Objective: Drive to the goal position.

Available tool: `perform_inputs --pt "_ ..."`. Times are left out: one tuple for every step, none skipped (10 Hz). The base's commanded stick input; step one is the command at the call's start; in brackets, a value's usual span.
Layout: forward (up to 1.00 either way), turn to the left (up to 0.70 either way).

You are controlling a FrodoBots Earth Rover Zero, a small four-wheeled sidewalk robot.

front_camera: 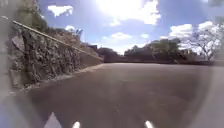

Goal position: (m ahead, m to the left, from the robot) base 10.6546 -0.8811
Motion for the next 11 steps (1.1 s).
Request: perform_inputs --pt "1.0 0.0" --pt "1.0 0.0" --pt "1.0 0.0" --pt "1.0 0.0" --pt "1.0 0.0" --pt "1.0 0.0" --pt "1.0 0.0" --pt "1.0 0.0" --pt "1.0 0.0" --pt "1.0 0.0" --pt "1.0 0.0"
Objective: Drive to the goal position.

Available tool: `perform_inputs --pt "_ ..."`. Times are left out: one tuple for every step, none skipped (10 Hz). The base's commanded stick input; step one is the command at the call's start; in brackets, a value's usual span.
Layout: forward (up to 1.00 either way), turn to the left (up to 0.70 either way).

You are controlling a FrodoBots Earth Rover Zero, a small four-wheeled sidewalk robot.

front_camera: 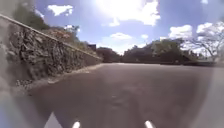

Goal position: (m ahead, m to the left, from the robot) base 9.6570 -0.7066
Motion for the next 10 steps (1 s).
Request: perform_inputs --pt "1.0 0.0" --pt "1.0 0.0" --pt "1.0 0.0" --pt "1.0 0.0" --pt "1.0 0.0" --pt "1.0 0.0" --pt "1.0 0.0" --pt "1.0 0.0" --pt "1.0 0.0" --pt "1.0 0.0"
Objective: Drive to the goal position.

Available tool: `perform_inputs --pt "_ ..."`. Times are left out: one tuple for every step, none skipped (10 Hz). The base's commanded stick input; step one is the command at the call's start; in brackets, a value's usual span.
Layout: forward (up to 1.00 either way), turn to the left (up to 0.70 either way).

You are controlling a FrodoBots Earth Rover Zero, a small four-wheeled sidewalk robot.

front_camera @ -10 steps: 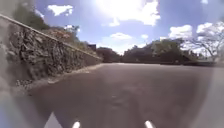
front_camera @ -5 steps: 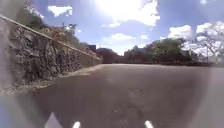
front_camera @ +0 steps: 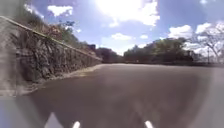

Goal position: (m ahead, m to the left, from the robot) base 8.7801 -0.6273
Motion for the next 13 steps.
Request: perform_inputs --pt "1.0 0.0" --pt "1.0 0.0" --pt "1.0 0.0" --pt "1.0 0.0" --pt "1.0 0.0" --pt "1.0 0.0" --pt "1.0 0.0" --pt "1.0 0.0" --pt "1.0 0.0" --pt "1.0 0.4" --pt "1.0 0.4" --pt "1.0 0.37" --pt "1.0 0.18"
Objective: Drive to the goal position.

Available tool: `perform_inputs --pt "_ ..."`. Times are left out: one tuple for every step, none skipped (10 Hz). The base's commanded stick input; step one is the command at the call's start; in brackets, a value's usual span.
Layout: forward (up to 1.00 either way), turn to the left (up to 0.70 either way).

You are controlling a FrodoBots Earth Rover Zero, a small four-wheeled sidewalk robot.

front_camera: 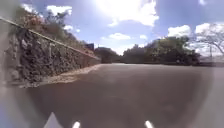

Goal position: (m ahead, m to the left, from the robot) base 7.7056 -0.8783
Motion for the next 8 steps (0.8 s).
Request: perform_inputs --pt "1.0 0.0" --pt "1.0 0.0" --pt "1.0 0.0" --pt "1.0 0.0" --pt "1.0 0.0" --pt "1.0 0.0" --pt "1.0 0.0" --pt "1.0 0.0"
